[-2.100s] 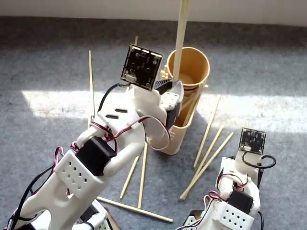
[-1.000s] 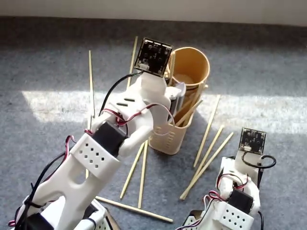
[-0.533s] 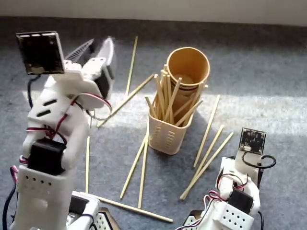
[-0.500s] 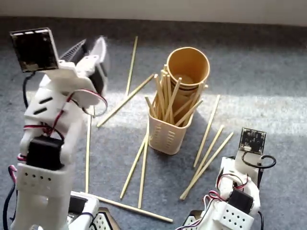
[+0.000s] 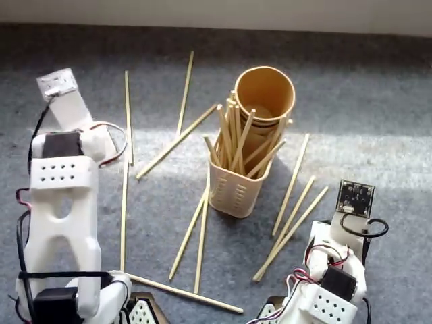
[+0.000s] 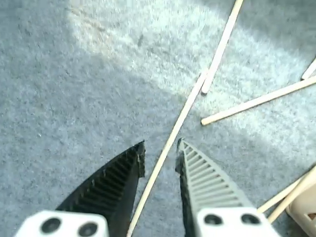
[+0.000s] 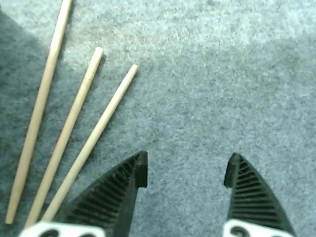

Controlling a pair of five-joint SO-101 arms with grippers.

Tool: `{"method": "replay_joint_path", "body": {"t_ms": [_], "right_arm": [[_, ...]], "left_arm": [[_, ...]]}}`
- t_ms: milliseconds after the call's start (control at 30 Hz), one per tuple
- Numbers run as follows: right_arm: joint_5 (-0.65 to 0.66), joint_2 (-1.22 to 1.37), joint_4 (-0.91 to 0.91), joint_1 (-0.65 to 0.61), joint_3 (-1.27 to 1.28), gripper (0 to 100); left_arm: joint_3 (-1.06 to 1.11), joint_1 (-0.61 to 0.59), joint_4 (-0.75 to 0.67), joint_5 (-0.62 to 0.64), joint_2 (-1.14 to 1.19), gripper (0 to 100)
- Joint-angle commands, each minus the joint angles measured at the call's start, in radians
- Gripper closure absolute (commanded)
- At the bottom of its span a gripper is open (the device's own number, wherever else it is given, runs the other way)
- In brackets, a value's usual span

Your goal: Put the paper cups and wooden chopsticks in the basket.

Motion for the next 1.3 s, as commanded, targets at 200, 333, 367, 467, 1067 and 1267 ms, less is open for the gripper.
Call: {"method": "replay_joint_path", "body": {"t_ms": [200, 333, 367, 467, 1067, 1267], "right_arm": [[-0.008, 0.005, 0.004, 0.002, 0.130, 74.2], [-0.008, 0.004, -0.005, -0.005, 0.120, 74.2], [-0.008, 0.004, -0.012, -0.021, 0.117, 74.2], [-0.009, 0.007, -0.031, -0.094, 0.056, 74.2], [-0.270, 0.998, 0.437, -0.493, -0.914, 74.2], [-0.519, 1.477, 0.151, -0.521, -0.912, 74.2]], "left_arm": [[0.286, 0.153, -0.176, 0.150, -0.096, 87], [0.374, 0.162, -0.310, 0.150, -0.107, 87], [0.398, 0.162, -0.353, 0.150, -0.107, 87], [0.446, 0.153, -0.440, 0.150, -0.108, 87], [0.403, -0.004, -0.459, 0.310, -0.104, 87], [0.355, -0.056, -0.500, 0.310, -0.001, 87]]}}
